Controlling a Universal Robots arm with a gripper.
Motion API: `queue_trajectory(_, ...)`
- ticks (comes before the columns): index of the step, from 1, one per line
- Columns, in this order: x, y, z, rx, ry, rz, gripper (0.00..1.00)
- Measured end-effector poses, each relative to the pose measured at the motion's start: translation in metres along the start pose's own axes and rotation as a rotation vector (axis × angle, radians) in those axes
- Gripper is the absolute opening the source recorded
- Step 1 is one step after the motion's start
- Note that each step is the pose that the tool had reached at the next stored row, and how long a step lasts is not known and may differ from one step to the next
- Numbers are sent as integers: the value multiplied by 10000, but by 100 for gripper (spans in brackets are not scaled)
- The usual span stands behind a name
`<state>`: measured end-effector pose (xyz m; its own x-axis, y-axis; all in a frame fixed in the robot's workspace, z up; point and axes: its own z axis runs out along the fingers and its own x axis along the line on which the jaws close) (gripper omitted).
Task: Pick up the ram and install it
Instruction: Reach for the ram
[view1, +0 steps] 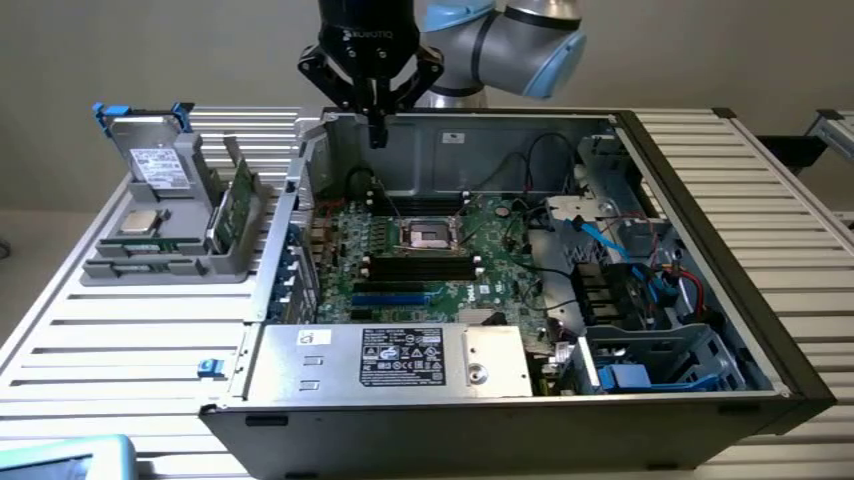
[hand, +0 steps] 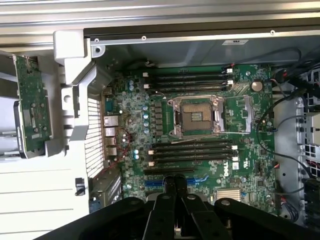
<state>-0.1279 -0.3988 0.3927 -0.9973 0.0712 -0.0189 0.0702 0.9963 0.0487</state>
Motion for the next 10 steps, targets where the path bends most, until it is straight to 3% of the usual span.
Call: queue_trajectory(10,207,-14,-25,-1,3,0,11)
